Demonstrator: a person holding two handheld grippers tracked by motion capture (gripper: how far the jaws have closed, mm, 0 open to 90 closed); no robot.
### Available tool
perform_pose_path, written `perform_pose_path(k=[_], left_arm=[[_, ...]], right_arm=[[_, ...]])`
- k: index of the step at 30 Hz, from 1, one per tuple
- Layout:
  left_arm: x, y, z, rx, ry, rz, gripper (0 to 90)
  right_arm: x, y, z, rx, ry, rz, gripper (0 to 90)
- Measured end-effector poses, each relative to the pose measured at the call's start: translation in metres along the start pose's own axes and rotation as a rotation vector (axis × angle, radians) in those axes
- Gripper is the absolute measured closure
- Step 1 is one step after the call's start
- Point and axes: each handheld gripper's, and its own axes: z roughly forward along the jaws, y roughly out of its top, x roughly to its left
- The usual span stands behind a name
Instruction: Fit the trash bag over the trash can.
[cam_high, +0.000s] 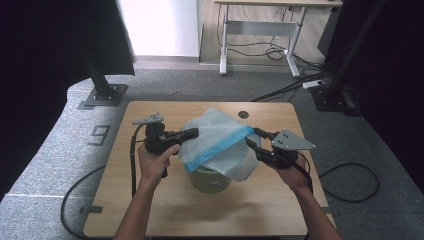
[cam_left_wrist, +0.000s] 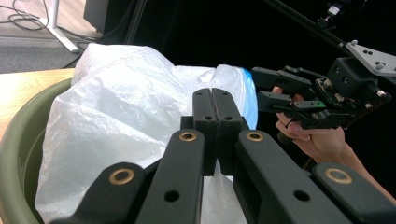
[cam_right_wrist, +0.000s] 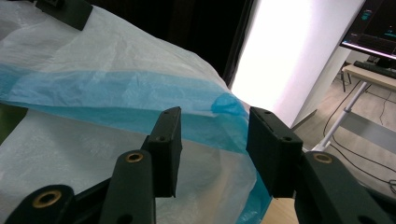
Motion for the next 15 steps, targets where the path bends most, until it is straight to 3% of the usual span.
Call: perform_pose_path(k=[15], left_arm=[[0.0,0.001,-0.001,0.0,-0.014,-0.001,89.9]], right_arm=[[-0.007,-0.011,0.008,0.012,-0.001,-0.013,54.4]])
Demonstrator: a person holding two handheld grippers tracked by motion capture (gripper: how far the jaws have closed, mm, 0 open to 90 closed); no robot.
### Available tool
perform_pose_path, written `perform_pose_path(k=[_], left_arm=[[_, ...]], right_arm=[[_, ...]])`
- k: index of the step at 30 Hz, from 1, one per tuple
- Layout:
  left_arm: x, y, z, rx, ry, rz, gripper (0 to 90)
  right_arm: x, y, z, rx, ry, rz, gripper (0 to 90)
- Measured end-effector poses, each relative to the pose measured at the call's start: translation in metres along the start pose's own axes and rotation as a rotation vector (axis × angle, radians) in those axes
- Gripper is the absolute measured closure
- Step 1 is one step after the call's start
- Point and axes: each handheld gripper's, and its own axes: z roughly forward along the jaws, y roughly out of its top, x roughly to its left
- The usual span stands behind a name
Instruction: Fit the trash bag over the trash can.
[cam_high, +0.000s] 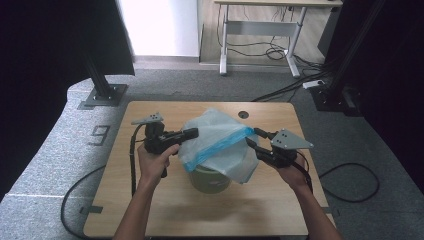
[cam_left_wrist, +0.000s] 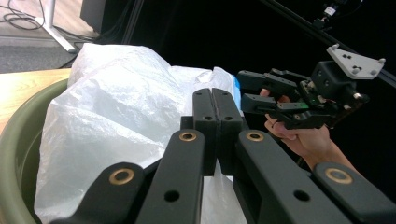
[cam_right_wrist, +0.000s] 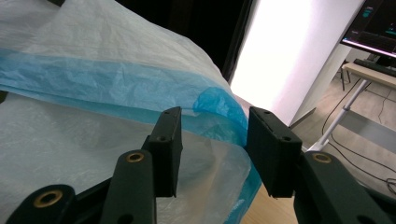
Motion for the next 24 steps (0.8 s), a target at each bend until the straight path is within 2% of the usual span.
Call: perform_pose_path(k=[5,6,8,16,17,18,24], left_arm=[[0.0,0.0,0.001,-0.001,-0.005,-0.002,89.9],[0.0,0.0,0.001,-0.001,-0.007,-0.003,89.9],[0.0,0.0,0.001,-0.001,-0.01,-0.003,89.9],[0.001,0.0,0.0,-0.005,-0.014,-0.008,89.9],[0.001,0.0,0.0,-0.005,-0.014,-0.008,89.9],[0.002,0.0,0.0,-0.005,-0.011,-0.009,89.9],[0.002,0.0,-0.001,-0.007,-0.005,-0.007,89.8]], right_arm=[[-0.001,-0.001,0.003,0.0,-0.019,-0.004,55.9],[-0.001,-0.003,0.006,0.005,-0.045,-0.004,59.5],[-0.001,-0.005,0.008,0.007,-0.062,0.004,64.1],[0.001,-0.012,0.016,0.04,-0.091,0.011,82.7],[0.001,-0.012,0.016,0.04,-0.091,0.011,82.7],[0.0,-0.013,0.016,0.036,-0.091,0.025,88.3],[0.001,-0.013,0.012,0.021,-0.072,0.02,88.8]])
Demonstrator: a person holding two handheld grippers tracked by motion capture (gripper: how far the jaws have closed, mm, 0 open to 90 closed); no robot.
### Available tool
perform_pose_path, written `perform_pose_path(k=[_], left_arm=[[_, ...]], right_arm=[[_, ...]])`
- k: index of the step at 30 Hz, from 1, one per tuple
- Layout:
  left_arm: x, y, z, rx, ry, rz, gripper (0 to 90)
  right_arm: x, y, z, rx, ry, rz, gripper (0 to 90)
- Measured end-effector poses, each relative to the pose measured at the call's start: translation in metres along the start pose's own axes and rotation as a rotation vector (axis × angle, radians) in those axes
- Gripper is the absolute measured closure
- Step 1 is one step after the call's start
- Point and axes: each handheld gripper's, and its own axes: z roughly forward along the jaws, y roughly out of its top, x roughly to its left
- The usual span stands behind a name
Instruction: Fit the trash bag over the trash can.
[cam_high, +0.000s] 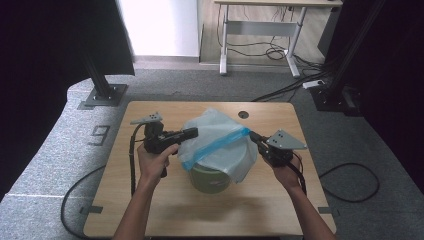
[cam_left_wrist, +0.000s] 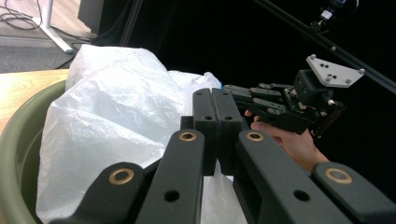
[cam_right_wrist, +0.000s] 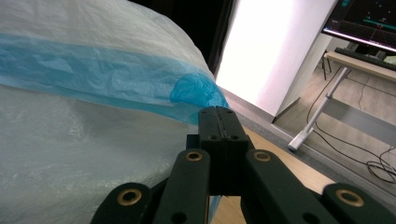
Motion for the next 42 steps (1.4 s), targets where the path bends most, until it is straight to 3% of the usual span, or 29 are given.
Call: perform_pose_path(k=[1,2,7,8,10,13,16,17,18,20,23,28,31,35,39,42], left_arm=[[0.0,0.0,0.0,0.0,0.0,0.0,89.7],[-0.001,0.001,-0.002,0.002,0.017,0.025,88.4],[-0.01,0.006,-0.006,0.018,0.061,0.074,63.9],[-0.018,0.009,-0.006,0.03,0.093,0.116,57.9],[-0.026,0.011,-0.006,0.025,0.133,0.158,50.0],[-0.034,0.014,-0.006,0.022,0.155,0.194,44.6],[-0.049,0.017,0.001,0.061,0.188,0.272,42.3],[-0.049,0.017,0.001,0.061,0.188,0.272,42.3],[-0.056,0.017,0.011,0.108,0.197,0.314,42.1],[-0.061,0.016,0.021,0.152,0.21,0.343,41.8],[-0.061,0.015,0.036,0.192,0.204,0.354,40.0],[-0.055,0.012,0.053,0.212,0.18,0.327,34.2],[-0.055,0.011,0.061,0.214,0.181,0.334,31.2],[-0.056,0.011,0.068,0.215,0.197,0.345,28.7],[-0.063,0.007,0.082,0.245,0.241,0.398,29.0],[-0.064,0.006,0.087,0.227,0.26,0.402,32.4]], right_arm=[[0.0,0.0,-0.001,-0.005,0.002,0.002,88.9],[-0.001,0.001,-0.004,-0.012,0.006,0.004,88.8],[-0.002,0.003,-0.008,-0.019,0.02,0.005,88.9],[-0.003,0.004,-0.009,-0.016,0.024,0.007,88.9],[-0.004,0.005,-0.01,-0.013,0.027,0.008,88.9],[-0.005,0.006,-0.01,-0.008,0.03,0.006,88.9],[-0.004,0.009,-0.011,-0.013,0.041,0.012,88.9],[-0.003,0.01,-0.011,-0.017,0.047,0.013,88.9],[-0.002,0.012,-0.011,-0.022,0.052,0.013,88.9],[0.0,0.014,-0.012,-0.035,0.067,0.011,88.9],[0.006,0.018,-0.013,-0.06,0.1,0.013,88.9],[0.012,0.02,-0.016,-0.095,0.149,0.024,88.9],[0.014,0.02,-0.017,-0.114,0.177,0.033,88.9],[0.017,0.02,-0.018,-0.122,0.196,0.033,89.0],[0.019,0.018,-0.018,-0.122,0.204,0.038,89.0],[0.02,0.017,-0.018,-0.116,0.204,0.038,88.9]])
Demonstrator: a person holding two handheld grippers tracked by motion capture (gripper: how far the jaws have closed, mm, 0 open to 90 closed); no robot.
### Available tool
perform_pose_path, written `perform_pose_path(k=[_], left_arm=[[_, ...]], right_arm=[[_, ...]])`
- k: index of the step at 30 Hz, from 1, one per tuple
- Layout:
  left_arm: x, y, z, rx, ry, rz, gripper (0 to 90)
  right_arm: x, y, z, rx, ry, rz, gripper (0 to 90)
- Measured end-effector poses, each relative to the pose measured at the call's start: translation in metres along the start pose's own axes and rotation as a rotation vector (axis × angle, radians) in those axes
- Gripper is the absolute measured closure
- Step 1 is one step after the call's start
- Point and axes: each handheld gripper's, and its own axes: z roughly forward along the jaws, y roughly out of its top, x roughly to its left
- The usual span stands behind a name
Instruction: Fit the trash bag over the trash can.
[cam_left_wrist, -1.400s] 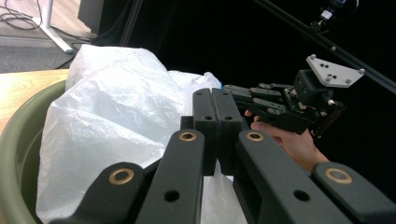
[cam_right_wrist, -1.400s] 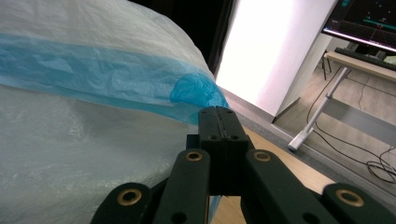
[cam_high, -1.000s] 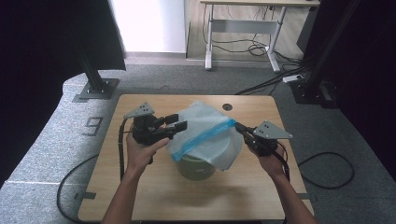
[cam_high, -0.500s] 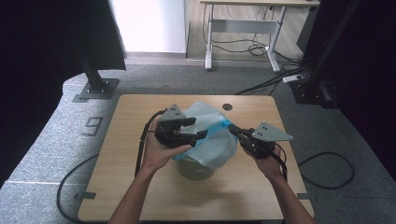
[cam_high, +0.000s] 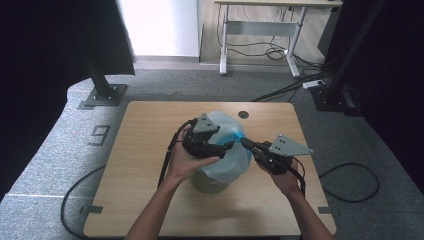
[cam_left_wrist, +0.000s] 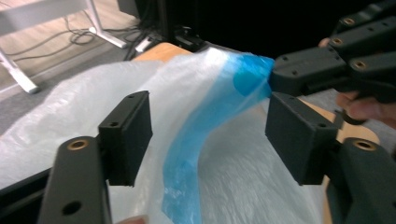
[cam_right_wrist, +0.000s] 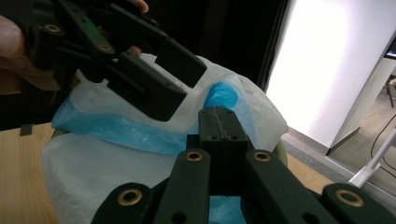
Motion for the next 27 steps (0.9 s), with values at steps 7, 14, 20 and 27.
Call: perform_pose_path(k=[7,14,20,27], left_arm=[[-0.004,0.003,0.011,0.015,-0.007,0.018,32.4],[-0.005,0.004,0.021,0.019,0.0,0.029,40.7],[-0.005,0.005,0.025,0.02,-0.027,0.04,54.3],[-0.006,0.006,0.032,0.033,-0.075,0.038,80.6]], right_arm=[[0.0,-0.002,0.0,0.005,-0.002,0.009,88.9],[0.0,-0.002,-0.002,0.006,-0.003,0.008,88.9],[-0.001,-0.003,-0.003,0.01,-0.005,0.011,88.9],[-0.001,-0.004,-0.004,0.009,-0.01,0.009,89.0]])
